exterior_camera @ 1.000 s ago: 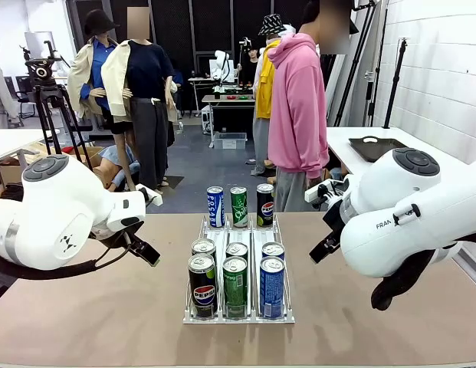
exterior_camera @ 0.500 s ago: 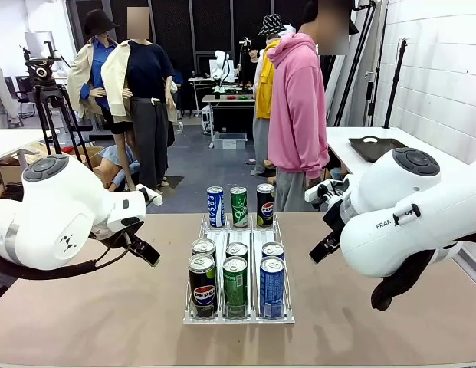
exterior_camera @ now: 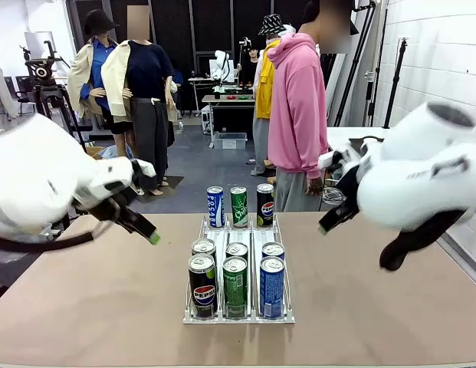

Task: Retrieve and hand over the desired beverage to the person.
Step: Pick up a can of the same type that the person held from the Automatic Can Dispenser.

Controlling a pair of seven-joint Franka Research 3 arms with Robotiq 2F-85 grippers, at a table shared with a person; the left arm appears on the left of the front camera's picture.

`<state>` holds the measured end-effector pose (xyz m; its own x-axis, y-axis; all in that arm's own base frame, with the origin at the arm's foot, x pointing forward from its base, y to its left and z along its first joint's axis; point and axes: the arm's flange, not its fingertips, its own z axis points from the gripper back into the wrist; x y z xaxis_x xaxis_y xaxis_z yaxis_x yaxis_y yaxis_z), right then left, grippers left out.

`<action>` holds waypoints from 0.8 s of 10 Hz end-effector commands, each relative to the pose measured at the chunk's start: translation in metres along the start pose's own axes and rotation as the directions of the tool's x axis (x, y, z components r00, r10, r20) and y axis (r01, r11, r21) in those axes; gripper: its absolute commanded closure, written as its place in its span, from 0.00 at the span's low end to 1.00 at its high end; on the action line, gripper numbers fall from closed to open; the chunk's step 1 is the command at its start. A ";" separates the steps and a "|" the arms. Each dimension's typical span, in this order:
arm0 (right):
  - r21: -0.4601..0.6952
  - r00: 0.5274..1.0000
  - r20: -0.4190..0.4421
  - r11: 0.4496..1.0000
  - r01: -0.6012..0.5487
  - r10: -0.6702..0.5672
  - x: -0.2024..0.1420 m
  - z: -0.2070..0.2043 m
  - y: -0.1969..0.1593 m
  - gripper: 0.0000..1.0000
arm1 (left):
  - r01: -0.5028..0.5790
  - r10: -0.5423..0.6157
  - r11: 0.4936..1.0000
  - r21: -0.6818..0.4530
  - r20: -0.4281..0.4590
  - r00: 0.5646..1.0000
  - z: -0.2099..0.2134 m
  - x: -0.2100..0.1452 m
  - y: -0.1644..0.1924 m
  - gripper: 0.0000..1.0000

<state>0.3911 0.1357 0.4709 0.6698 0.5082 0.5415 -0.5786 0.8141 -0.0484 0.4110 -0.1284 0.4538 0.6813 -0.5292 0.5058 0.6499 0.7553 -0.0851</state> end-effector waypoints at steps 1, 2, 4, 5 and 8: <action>0.150 0.995 -0.086 0.987 0.057 -0.044 0.009 0.042 -0.045 0.00 | -0.060 0.036 0.982 -0.178 -0.134 0.990 0.039 0.013 0.052 0.00; 0.228 0.992 -0.101 0.969 0.093 -0.071 0.012 0.054 -0.067 0.00 | -0.109 0.065 0.966 -0.235 -0.188 0.980 0.053 0.021 0.070 0.00; 0.419 0.975 -0.112 0.880 0.222 -0.192 0.011 0.078 -0.105 0.00 | -0.209 0.206 0.890 -0.406 -0.050 0.977 0.089 0.017 0.118 0.00; 0.528 0.953 -0.088 0.798 0.291 -0.289 0.000 0.085 -0.133 0.00 | -0.256 0.290 0.837 -0.484 -0.005 0.957 0.099 -0.004 0.150 0.00; 0.744 0.882 0.048 0.606 0.281 -0.468 -0.061 0.104 -0.188 0.00 | -0.322 0.485 0.750 -0.578 0.150 0.862 0.124 -0.079 0.212 0.00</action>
<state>0.4070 -0.0691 0.5470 0.8414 0.0921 0.5326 -0.5039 0.4901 0.7112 0.4525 0.1133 0.5101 0.8664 -0.0865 0.4918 0.4557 0.5396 -0.7079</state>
